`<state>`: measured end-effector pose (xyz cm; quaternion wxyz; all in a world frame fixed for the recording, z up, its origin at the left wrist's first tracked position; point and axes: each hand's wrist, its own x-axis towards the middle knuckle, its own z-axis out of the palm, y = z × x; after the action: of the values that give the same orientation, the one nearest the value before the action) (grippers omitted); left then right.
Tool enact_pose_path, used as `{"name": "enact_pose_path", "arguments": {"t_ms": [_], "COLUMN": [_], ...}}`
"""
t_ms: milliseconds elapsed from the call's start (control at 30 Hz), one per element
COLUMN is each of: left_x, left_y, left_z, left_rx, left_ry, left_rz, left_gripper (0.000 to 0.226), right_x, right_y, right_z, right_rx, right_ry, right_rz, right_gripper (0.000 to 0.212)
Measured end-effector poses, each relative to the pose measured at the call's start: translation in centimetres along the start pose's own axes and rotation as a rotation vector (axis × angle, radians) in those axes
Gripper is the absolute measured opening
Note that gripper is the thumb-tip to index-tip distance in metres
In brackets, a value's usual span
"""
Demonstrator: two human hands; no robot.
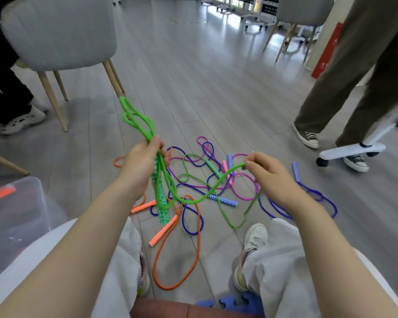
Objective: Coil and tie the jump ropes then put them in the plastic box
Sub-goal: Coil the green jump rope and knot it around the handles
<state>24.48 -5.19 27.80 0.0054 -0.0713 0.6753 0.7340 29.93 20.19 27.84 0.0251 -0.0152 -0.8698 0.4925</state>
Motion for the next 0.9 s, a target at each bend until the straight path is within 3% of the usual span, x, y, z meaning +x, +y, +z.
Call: {"name": "enact_pose_path", "arguments": {"t_ms": [200, 433, 633, 900], "left_x": [-3.0, -4.2, -4.5, -4.3], "left_y": [-1.1, -1.3, -1.5, -2.2], "left_z": [3.2, 4.1, 3.8, 3.7], "left_rx": [0.225, 0.181, 0.163, 0.324], "left_ry": [-0.319, -0.562, -0.645, -0.642], "left_rz": [0.007, -0.05, -0.085, -0.045], "left_gripper": [0.025, 0.023, 0.023, 0.022], "right_x": [-0.1, -0.5, -0.8, -0.6], "right_y": [-0.6, -0.6, -0.7, -0.5], "right_z": [3.6, 4.6, 4.4, 4.7], "right_rx": [0.136, 0.125, 0.029, -0.064], "right_ry": [-0.034, 0.007, 0.037, -0.009], "right_rz": [-0.105, -0.265, -0.326, -0.276], "right_gripper": [0.014, 0.012, 0.022, 0.012]}}
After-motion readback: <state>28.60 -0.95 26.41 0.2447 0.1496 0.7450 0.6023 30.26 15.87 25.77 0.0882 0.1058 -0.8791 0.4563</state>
